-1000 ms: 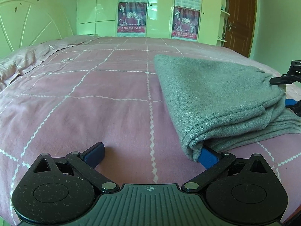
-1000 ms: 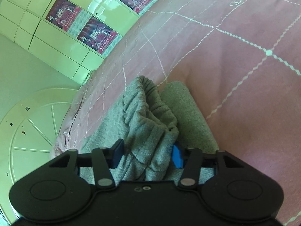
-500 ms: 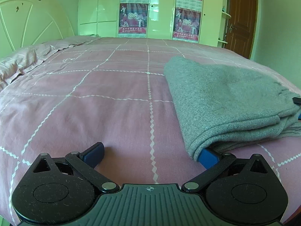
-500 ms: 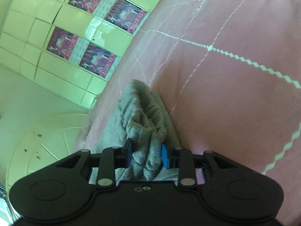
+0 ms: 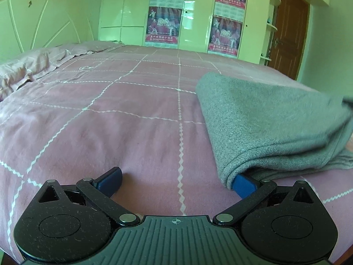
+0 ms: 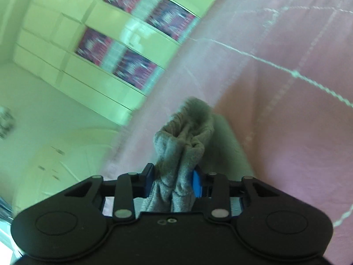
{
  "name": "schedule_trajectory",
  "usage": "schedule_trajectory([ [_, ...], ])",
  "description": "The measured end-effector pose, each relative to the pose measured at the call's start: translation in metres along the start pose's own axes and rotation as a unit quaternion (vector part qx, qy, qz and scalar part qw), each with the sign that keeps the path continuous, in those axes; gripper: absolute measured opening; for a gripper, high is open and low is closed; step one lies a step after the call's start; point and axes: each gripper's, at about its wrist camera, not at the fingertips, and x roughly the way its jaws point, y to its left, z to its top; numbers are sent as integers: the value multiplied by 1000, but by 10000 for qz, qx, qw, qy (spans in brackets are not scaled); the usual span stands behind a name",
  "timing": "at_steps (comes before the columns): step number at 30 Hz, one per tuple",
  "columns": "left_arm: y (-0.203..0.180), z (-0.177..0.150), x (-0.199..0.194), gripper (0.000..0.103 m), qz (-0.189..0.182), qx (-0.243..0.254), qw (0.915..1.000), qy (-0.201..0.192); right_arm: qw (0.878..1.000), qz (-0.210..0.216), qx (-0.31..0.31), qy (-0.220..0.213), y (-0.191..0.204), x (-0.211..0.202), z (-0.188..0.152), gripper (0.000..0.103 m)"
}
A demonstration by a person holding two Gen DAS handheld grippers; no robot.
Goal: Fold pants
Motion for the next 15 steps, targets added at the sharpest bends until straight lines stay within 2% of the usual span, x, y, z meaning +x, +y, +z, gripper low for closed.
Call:
schedule_trajectory([
  [2,0,1,1,103,1,4,10000,16,9990,325,116,-267,5,-10,7,18],
  [3,0,1,1,103,-10,9,10000,14,9990,298,103,-326,3,-12,6,18],
  [5,0,1,2,103,18,33,10000,30,9999,-131,-29,-83,-14,0,1,18],
  [6,0,1,3,103,29,34,10000,36,9976,-637,151,213,-32,12,-3,19],
  [7,1,1,3,103,27,32,10000,35,9943,-880,441,421,-50,19,-5,19],
  [8,0,2,3,103,15,30,10000,38,9953,-625,672,312,-62,15,-5,19],
  [9,1,2,2,103,11,39,10000,48,9959,-563,644,288,-63,14,-5,20],
  [12,2,1,3,103,1,40,10000,41,9965,-666,405,307,-55,16,-4,21],
  [15,2,2,3,103,-13,36,10000,49,9964,-635,466,320,-60,17,-3,21],
])
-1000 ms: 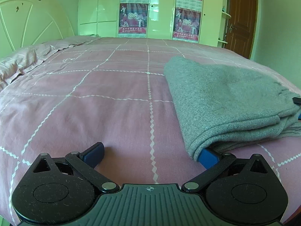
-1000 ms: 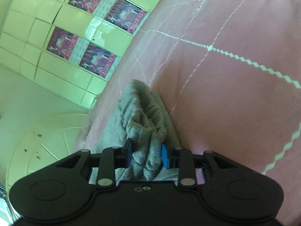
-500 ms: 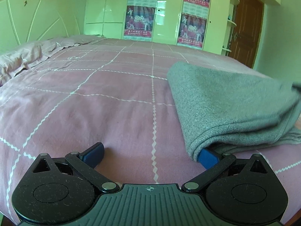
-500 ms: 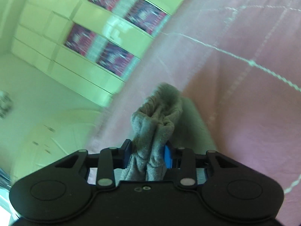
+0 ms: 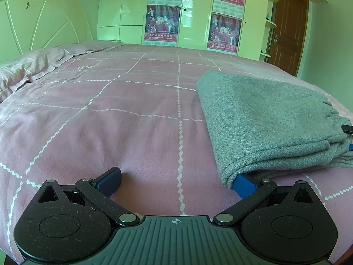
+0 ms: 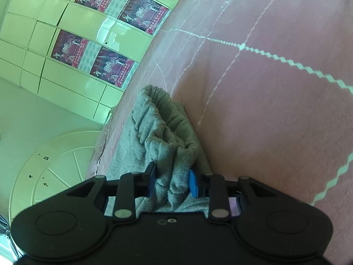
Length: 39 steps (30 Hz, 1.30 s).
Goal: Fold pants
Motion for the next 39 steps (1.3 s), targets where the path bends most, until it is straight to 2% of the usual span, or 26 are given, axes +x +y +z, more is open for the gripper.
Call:
schedule_trajectory([
  [5,-1,-1,0,103,-4,0,10000,-4,9999,-76,-97,-21,3,-5,-6,22],
  [10,-1,-2,1,103,9,8,10000,-17,9998,29,-48,202,2,2,-1,33],
  [11,-1,-2,1,103,10,12,10000,-15,9998,90,7,196,0,3,0,33],
  [14,-2,-2,1,103,10,9,10000,-16,9998,67,-54,151,6,3,0,21],
  [15,-2,-2,1,103,15,15,10000,-17,9997,192,-166,58,14,-2,-1,19],
  [17,-2,-2,1,103,4,11,10000,-19,9960,847,-140,-251,25,-19,-1,18],
  [18,-2,-2,1,103,-1,12,10000,-24,9944,982,-118,-361,27,-25,-2,18],
  [19,-4,-2,1,103,-2,9,10000,-29,9948,901,-188,-435,26,-27,-3,18],
  [21,-4,-2,1,103,2,1,10000,-21,9993,94,-348,-104,17,-15,-5,20],
  [22,-4,-3,1,103,-2,11,10000,-22,9993,-241,-237,139,7,-7,-5,21],
  [23,-4,-3,1,103,-9,11,10000,-30,9999,-70,-15,82,-1,-9,-5,22],
  [25,-3,-1,-1,103,-16,7,10000,-37,10000,-37,25,49,0,-15,-2,26],
  [30,2,5,-14,103,-93,40,9999,-6,9961,-201,-793,-318,20,-41,-1,28],
  [32,8,9,-21,103,-177,11,9998,36,9919,-335,-1006,-693,24,-57,2,29],
  [34,16,12,-31,103,-211,-101,9997,-111,9877,-182,-1218,-960,32,-64,7,29],
  [37,34,19,-37,103,-213,-446,9983,-318,9875,256,-1376,-719,54,-41,18,29],
  [39,43,22,-34,103,-150,-634,9971,-380,9857,346,-1574,-492,71,-17,19,30],
])
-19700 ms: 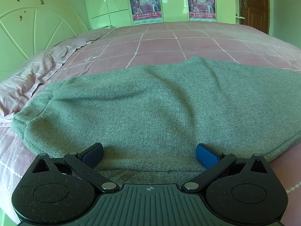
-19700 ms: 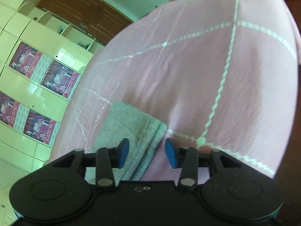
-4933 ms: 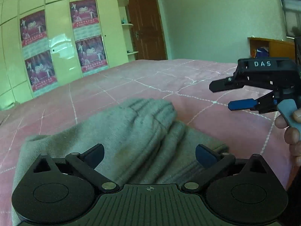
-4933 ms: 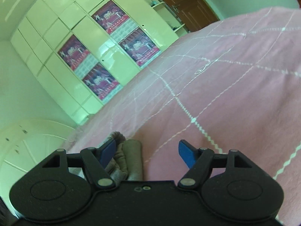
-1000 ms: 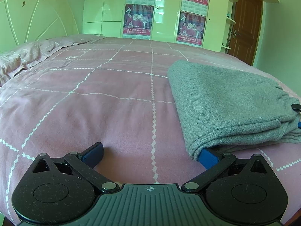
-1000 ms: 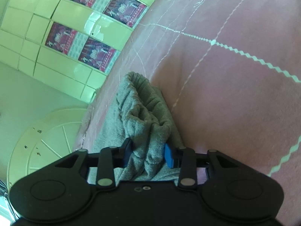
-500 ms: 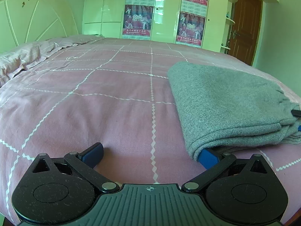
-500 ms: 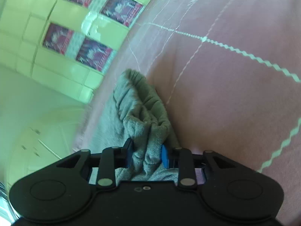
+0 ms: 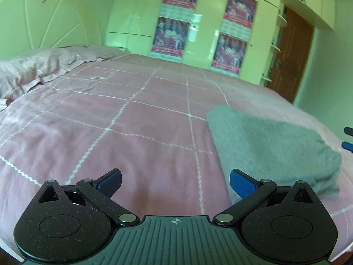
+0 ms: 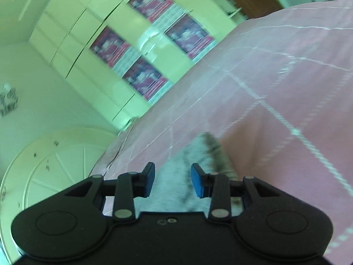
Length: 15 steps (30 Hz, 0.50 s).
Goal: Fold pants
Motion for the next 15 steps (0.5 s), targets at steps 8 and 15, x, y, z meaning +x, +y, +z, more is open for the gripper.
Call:
schedule_trajectory([
  [8,29,5,19,103,423,-386,9982,167,9911,-570,1003,658,-36,57,-7,0],
  [15,47,27,56,103,620,-428,9971,90,9954,-459,-150,830,14,53,-5,18],
])
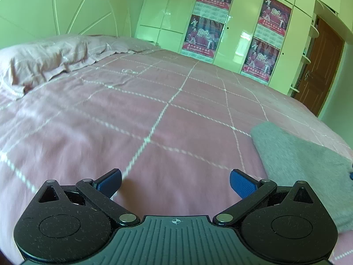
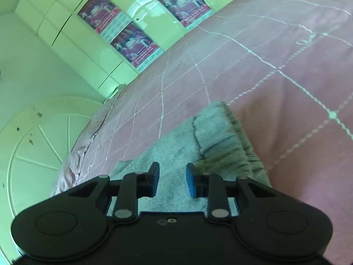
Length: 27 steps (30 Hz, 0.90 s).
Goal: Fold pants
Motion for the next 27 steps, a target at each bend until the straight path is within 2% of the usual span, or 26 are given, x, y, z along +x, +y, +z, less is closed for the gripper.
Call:
schedule_trajectory([
  [2,4,9,11,103,175,40,9998,-73,9998,-135,80,94,-9,7,-2,10],
  [3,7,11,18,103,235,46,9997,-4,9996,-224,149,124,-15,11,-3,0],
  [5,13,12,38,103,448,70,9983,366,9993,-277,209,131,-18,12,-4,0],
  [8,11,12,44,103,480,304,9979,301,9993,-360,10,53,-1,8,-2,2],
  [9,11,13,46,103,508,339,9978,274,9995,-272,-166,-24,10,7,-2,20],
  [10,13,15,47,103,524,305,9979,243,9990,-211,-383,-57,23,11,-1,21],
  [12,18,21,48,103,644,187,9977,116,9961,-216,-852,46,50,26,-1,21],
  [14,25,28,50,103,852,63,9963,35,9881,-336,-1471,297,80,50,-6,21],
  [17,38,36,61,103,1230,-61,9923,93,9706,-431,-2337,385,124,79,-20,20],
  [19,47,38,66,103,1226,-203,9921,165,9588,-477,-2781,322,148,91,-29,20],
  [21,51,39,69,103,1219,-206,9921,206,9515,-634,-2973,469,159,108,-33,16],
  [23,52,40,70,103,1208,-189,9922,225,9448,-1045,-3012,753,156,128,-36,16],
  [25,54,41,72,103,1202,-201,9922,265,9457,-1196,-2815,1100,142,140,-42,15],
  [27,55,43,74,103,1210,-201,9921,270,9470,-1197,-2793,1044,136,134,-46,15],
])
